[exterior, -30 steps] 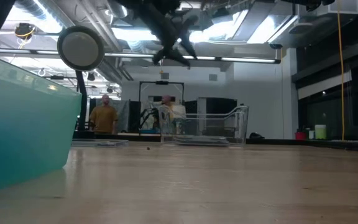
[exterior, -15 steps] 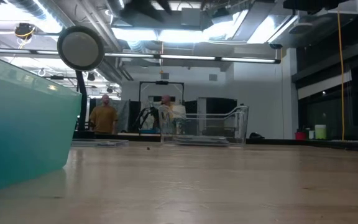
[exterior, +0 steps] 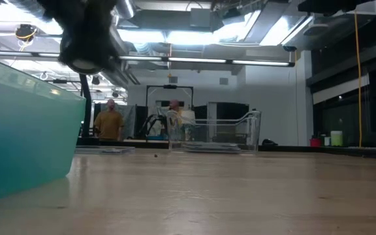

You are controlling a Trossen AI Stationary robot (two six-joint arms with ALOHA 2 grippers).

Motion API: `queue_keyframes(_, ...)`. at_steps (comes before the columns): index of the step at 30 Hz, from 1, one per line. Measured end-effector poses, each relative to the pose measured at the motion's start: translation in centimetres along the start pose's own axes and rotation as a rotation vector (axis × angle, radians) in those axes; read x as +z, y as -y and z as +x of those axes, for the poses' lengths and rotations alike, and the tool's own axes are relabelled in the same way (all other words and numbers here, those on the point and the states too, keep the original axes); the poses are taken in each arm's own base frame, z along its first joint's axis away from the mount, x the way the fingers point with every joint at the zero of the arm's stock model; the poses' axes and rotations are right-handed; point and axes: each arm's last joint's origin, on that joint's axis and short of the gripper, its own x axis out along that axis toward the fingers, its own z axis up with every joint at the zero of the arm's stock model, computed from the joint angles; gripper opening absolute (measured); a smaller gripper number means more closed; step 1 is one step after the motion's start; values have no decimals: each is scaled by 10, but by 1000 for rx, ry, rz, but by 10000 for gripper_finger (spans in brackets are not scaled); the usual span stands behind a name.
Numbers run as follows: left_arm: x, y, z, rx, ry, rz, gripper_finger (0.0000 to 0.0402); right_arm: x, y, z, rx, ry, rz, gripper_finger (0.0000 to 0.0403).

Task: Pick & place jewel cases by type
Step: Put the black CD case into the transparent bin

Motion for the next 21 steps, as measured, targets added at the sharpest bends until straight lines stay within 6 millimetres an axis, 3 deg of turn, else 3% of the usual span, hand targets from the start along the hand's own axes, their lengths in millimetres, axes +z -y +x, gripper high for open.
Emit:
queue_keyframes(7, -36, -41, 20, 119, -66, -15, 85, -7, -2, 0, 16, -71, 34, 7)
queue_keyframes(14, -39, -60, 30, 215, -76, 28, 10, -13, -3, -1, 21, -125, 144, 7)
queue_keyframes(21, -44, -80, 42, 234, -102, 23, 1, -19, -6, 2, 18, -200, 258, 7)
